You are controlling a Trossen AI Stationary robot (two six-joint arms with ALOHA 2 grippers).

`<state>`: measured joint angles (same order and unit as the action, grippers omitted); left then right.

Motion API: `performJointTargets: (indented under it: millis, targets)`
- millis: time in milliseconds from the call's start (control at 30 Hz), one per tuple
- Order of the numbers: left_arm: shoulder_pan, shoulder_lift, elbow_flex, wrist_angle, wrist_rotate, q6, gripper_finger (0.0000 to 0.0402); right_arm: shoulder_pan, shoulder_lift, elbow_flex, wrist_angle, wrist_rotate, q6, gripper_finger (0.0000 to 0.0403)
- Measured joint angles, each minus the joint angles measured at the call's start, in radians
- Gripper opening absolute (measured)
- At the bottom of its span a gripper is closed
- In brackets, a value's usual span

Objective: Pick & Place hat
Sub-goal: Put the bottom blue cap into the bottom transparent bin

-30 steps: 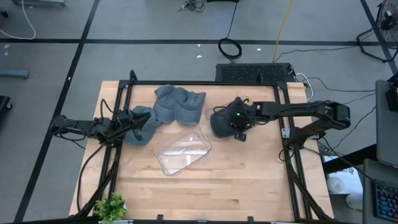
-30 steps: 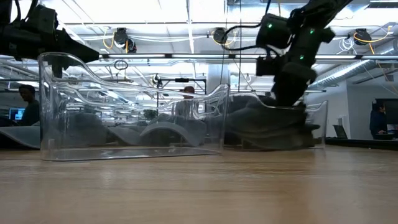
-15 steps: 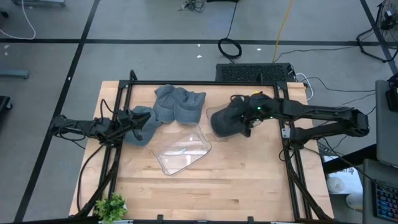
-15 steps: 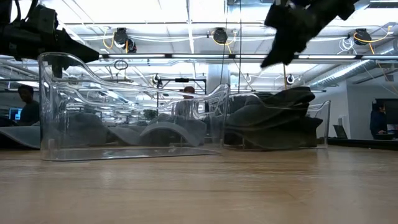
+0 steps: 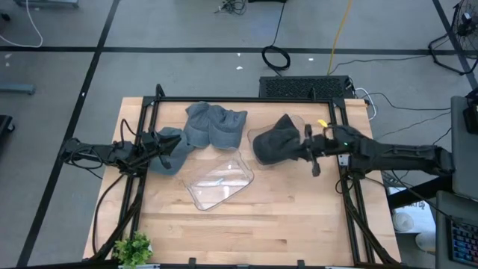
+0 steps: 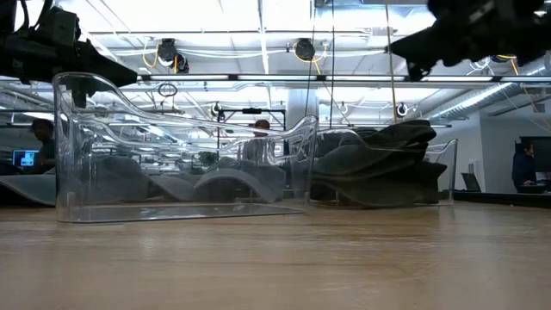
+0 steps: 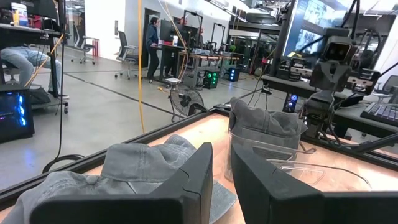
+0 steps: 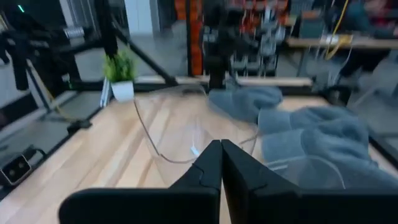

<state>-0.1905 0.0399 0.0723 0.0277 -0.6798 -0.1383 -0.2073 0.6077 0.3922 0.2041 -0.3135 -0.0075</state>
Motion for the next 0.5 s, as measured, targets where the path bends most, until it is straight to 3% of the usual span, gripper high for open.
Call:
performJointTargets:
  millis: [500]
  targets:
    - [0.0, 0.0, 0.0, 0.0, 0.0, 0.0, 0.0067, -0.001, -0.433, -0.244, 0.033, 0.022, 0.006, 0.0]
